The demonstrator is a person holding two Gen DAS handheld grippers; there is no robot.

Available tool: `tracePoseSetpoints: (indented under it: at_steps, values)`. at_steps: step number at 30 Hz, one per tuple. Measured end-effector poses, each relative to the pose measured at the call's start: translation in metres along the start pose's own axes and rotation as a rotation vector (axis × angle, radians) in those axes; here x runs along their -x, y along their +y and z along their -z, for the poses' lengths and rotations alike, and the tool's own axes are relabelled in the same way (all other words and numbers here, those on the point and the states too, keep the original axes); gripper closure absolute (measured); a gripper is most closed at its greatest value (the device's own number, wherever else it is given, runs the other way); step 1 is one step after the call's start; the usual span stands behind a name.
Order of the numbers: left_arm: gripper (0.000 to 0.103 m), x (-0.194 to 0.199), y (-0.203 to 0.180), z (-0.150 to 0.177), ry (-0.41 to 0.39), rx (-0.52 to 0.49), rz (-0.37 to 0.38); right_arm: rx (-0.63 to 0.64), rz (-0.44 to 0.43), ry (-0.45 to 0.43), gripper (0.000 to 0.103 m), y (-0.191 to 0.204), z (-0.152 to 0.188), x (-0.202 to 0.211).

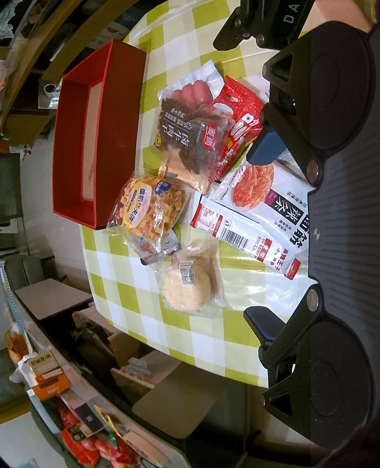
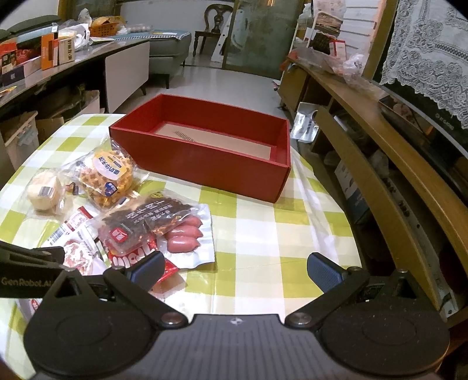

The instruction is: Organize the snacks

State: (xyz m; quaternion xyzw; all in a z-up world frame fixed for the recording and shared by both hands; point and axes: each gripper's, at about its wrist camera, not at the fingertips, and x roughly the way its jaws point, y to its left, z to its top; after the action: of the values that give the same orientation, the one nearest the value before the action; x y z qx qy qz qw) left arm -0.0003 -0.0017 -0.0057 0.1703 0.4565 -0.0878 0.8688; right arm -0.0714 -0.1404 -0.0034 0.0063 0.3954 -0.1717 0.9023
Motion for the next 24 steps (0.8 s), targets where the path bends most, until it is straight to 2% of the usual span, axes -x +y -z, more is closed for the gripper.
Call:
tracePoseSetpoints:
  at_steps: [24]
  values:
    - [0.000, -0.0001, -0.0016, -0.0005, 0.002, -0.004, 0.000, -0.001, -0.001, 0.019, 0.000, 0.0010, 0.0002, -0.0037]
